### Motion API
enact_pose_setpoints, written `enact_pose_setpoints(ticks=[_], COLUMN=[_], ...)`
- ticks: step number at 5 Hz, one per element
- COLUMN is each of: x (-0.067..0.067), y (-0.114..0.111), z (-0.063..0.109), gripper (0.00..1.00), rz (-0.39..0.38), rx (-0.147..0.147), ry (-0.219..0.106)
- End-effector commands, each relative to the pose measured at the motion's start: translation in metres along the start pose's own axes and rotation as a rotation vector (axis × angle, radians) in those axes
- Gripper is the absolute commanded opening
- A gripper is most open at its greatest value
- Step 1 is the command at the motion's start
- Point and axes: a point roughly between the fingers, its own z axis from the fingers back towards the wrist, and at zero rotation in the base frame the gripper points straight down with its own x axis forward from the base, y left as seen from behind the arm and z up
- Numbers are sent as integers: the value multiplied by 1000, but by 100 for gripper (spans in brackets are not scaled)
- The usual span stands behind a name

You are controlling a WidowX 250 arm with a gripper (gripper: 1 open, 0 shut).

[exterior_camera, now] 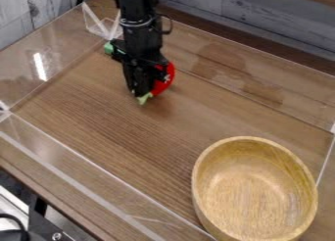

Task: Move the red object to the left side of the table

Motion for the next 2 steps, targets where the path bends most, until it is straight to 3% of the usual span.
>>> enact_pose_setpoints(ticks=[1,2], x=[7,-8], y=[-8,2], z=[23,28], gripper=[0,0], rz=[-30,-6], rx=[26,36], ry=[-64,-65])
